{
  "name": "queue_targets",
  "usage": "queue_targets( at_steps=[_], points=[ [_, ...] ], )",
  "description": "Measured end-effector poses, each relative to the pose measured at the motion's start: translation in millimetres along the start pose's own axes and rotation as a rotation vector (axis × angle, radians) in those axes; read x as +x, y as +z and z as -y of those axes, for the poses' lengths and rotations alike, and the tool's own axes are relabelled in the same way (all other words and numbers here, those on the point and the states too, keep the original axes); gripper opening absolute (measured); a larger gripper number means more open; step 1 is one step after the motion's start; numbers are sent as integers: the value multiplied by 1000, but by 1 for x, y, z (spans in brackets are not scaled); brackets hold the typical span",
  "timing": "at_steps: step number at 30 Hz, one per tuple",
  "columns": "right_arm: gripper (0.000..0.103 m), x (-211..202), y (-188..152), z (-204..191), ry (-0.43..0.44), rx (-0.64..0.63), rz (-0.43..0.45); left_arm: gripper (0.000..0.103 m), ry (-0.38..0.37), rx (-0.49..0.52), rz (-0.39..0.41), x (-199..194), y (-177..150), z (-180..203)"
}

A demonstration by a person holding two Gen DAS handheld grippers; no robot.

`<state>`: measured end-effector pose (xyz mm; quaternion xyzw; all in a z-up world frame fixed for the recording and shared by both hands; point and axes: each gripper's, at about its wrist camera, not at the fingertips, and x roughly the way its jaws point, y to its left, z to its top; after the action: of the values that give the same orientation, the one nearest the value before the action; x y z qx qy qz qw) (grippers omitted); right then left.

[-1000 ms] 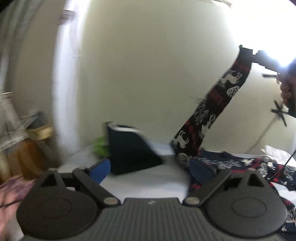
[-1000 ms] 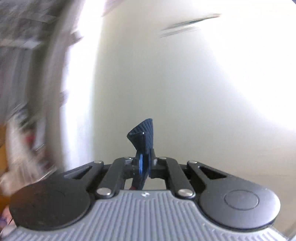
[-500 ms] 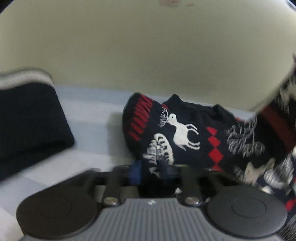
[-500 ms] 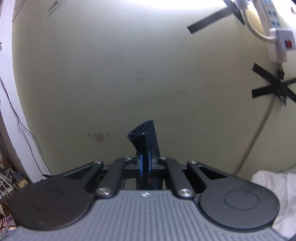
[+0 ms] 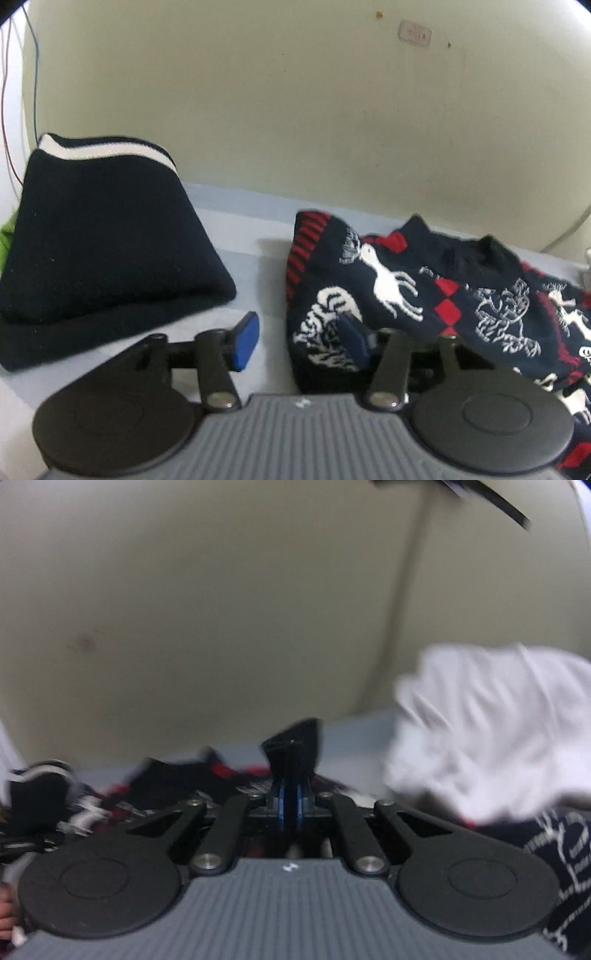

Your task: Fold small clothes

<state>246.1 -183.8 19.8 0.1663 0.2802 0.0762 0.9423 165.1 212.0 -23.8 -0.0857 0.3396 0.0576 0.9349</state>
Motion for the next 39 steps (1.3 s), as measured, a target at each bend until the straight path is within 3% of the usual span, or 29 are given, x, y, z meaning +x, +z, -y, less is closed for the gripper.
queue_targets(
  at_steps=[3,5,8,10,11,12,16,22,27,32,35,36,39],
  points=[
    [9,0,-6,-15,15,72,-16,56,-22,-34,15,-7,0,-5],
    [8,-17,2,-17,40,52,30,56,-47,-55,40,-9,7,-6],
    [8,-51,23,-28,212,91,195,51,-70,-67,80,-15,6,-6],
    [8,-72,33,-32,275,100,327,44,-52,-55,67,-11,10,-3],
    [8,-74,33,-34,274,106,360,30,-44,-48,42,-3,11,0],
    [8,-70,30,-33,252,116,352,20,-40,-44,8,3,12,-1],
    [8,-34,-7,-27,-3,18,130,21,-55,-71,-12,10,11,-7],
    [11,-47,-38,-13,-73,56,59,29,-40,-66,-11,11,10,-7],
    [11,-113,-46,13,-61,151,167,33,-21,-70,53,-10,13,-8],
    [12,-194,-70,59,-164,268,259,47,-166,-35,132,-40,11,12],
    [23,-217,-94,82,-200,398,259,53,-229,49,148,-49,3,34],
    [30,-223,-103,89,-188,453,245,54,-243,78,148,-50,0,42],
    [32,-224,-124,98,-110,561,190,54,-259,154,135,-47,-10,61]
  ],
)
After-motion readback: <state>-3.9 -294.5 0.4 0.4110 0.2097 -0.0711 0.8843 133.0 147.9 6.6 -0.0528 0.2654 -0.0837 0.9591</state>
